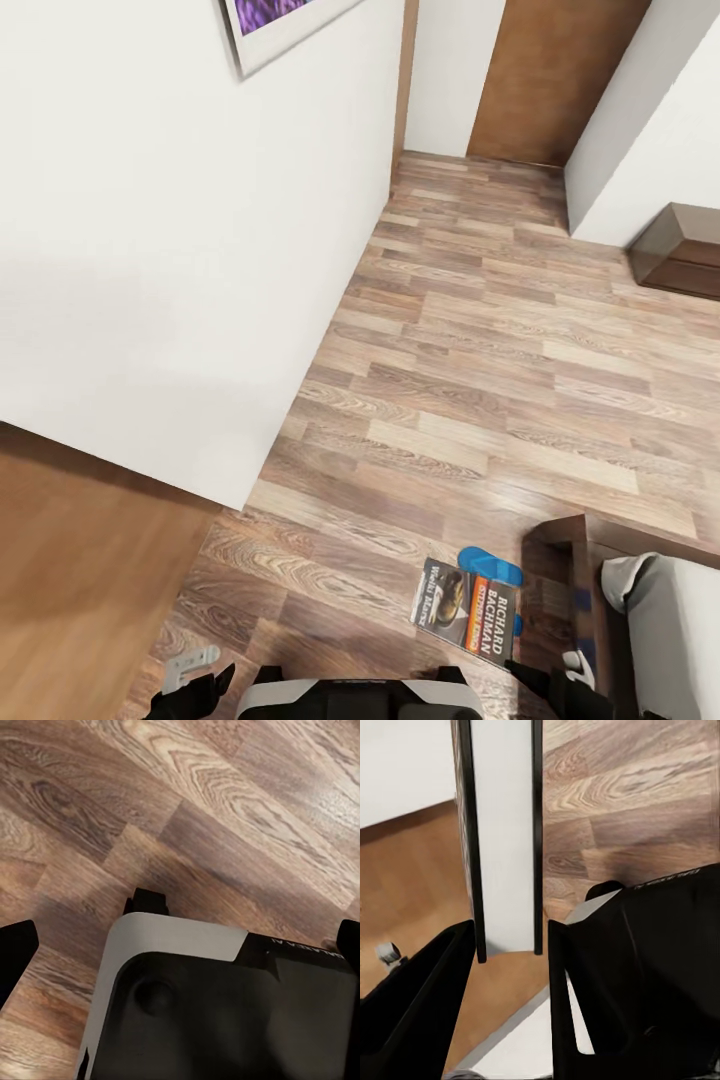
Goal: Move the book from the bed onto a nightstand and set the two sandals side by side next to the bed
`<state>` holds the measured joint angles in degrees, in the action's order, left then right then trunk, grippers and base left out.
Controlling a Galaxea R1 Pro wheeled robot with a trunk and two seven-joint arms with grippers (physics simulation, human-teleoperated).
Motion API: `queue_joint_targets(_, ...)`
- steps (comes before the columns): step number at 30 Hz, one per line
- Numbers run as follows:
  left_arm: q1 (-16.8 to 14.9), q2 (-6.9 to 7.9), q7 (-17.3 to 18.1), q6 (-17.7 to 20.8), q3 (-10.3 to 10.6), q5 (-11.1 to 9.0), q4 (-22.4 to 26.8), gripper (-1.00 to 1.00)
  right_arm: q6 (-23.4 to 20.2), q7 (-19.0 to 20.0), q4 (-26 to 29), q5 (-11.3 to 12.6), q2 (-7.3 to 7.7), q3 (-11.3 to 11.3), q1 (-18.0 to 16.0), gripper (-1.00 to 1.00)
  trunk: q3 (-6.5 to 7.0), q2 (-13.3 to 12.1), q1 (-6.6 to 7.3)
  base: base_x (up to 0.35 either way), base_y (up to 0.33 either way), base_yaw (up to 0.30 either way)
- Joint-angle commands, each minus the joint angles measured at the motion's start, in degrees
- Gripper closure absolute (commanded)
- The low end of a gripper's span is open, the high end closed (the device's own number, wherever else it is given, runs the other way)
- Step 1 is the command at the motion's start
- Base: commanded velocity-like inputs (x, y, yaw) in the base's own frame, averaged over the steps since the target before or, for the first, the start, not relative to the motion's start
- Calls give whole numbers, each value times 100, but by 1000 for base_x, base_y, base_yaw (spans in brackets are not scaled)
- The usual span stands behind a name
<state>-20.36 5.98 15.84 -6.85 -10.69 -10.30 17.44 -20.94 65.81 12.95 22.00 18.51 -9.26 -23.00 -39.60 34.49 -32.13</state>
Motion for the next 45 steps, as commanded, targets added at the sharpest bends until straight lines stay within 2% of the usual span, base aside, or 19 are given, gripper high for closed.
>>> queue_joint_targets(1, -3, 0, 42, -2, -21, -40, -6, -100, -56, 19, -89, 54, 2, -17, -3, 100, -4, 5, -2, 0, 0, 10)
queue_joint_targets(6, -3, 0, 42, -3, -21, -42, -11, -100, 67, 9, -279, 58, 3, -2, -3, 100, 10, 5, -2, 0, 0, -48)
queue_joint_targets(11, -3, 0, 42, -2, -21, -35, -12, -100, 562, -6, -338, 58, 3, 2, -3, 100, 44, 5, -2, 0, 0, -159)
queue_joint_targets(18, -3, 6, 42, -8, -21, -22, -13, -100, 851, -15, -353, 59, 3, 3, -3, 100, 99, 5, -2, 0, 0, -148)
queue_joint_targets(34, -3, 1, 42, -9, -20, -26, -13, -100, 889, -16, -355, 51, 0, 8, -3, 100, 229, 5, -2, 0, 0, -130)
queue_joint_targets(45, -3, 0, 42, -9, -20, -29, -13, -100, 962, -16, -354, 46, -14, 12, -2, 100, 274, 5, -2, 0, 0, -23)
